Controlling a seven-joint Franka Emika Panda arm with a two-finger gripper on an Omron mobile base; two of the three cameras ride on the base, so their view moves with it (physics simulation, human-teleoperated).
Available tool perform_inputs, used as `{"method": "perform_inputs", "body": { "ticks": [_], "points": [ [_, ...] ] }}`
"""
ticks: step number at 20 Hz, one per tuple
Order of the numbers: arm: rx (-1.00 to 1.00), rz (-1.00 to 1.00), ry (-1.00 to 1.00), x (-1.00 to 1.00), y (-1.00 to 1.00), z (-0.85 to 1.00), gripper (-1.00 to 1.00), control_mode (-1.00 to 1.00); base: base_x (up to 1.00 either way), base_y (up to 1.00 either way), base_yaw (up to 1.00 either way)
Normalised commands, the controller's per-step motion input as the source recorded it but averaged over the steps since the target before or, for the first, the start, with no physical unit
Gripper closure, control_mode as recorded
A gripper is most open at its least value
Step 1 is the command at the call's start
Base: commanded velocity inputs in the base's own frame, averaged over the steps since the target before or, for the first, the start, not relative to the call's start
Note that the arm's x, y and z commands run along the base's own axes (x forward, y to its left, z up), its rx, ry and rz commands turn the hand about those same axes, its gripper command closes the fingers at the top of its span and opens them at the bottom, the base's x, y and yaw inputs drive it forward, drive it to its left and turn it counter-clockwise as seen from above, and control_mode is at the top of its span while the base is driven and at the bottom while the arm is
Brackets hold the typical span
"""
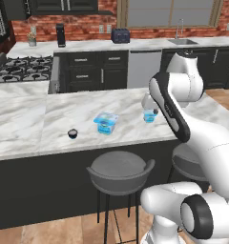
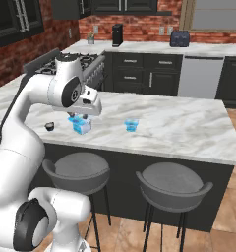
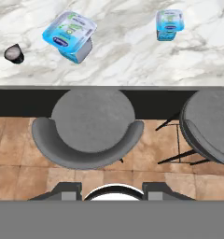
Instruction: Stack the yogurt containers by placing the smaller containers on top of the larger containers.
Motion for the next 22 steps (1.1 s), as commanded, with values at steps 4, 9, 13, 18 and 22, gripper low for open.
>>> {"method": "perform_inputs", "body": {
  "ticks": [4, 9, 13, 18, 22],
  "points": [
    [0.01, 0.0, -0.01, -0.01, -0.06, 0.0, -1.0, -1.0, 0.0, 0.0, 0.0],
    [0.09, 0.0, 0.0, 0.0, -0.34, 0.0, -1.0, -1.0, 0.0, 0.0, 0.0],
    [0.11, 0.0, 0.0, 0.0, -0.38, 0.0, -1.0, -1.0, 0.0, 0.0, 0.0],
    [0.12, 0.0, 0.0, 0.01, -0.27, -0.03, -1.0, -1.0, 0.0, 0.0, 0.0],
    [0.13, 0.0, 0.0, 0.0, -0.28, -0.05, -1.0, -1.0, 0.0, 0.0, 0.0]
  ]
}}
